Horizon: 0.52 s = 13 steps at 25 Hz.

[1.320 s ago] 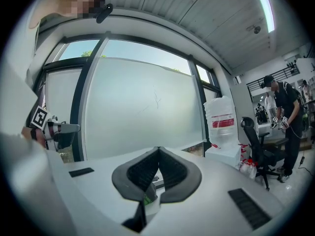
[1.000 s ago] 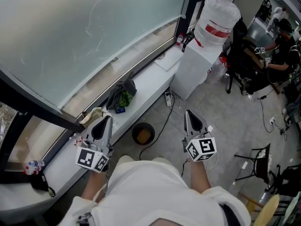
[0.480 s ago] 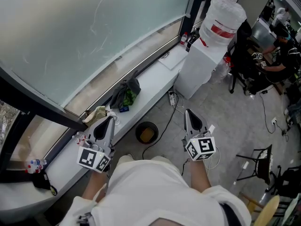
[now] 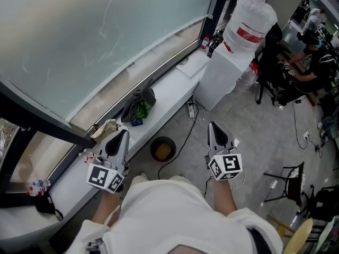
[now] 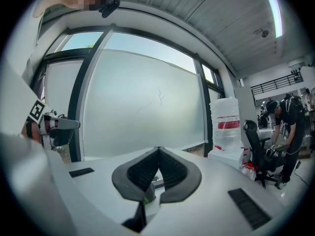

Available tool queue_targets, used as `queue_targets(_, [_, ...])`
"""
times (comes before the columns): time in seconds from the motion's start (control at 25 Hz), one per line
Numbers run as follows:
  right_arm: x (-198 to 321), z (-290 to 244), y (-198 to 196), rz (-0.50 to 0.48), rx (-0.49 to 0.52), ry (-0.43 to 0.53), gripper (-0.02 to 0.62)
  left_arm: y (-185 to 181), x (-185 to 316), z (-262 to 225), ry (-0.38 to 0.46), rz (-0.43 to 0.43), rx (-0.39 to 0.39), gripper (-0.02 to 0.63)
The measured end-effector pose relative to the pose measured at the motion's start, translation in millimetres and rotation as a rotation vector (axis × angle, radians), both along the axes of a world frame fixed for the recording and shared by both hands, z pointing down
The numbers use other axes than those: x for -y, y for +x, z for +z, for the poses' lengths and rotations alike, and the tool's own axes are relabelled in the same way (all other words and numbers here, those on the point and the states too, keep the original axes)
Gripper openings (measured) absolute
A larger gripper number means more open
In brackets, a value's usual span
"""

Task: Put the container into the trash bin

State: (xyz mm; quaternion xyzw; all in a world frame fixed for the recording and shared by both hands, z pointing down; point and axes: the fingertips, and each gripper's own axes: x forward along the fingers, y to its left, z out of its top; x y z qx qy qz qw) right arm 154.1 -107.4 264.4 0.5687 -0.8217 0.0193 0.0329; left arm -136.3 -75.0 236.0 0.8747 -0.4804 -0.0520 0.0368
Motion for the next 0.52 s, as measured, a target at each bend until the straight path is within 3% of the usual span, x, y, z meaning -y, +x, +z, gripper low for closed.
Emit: queue_targets(0.52, [14,2,7,-0.007,-0.008,-0.009,0.002,9,14,2,-0.01,-0.001,-0.009,0.018])
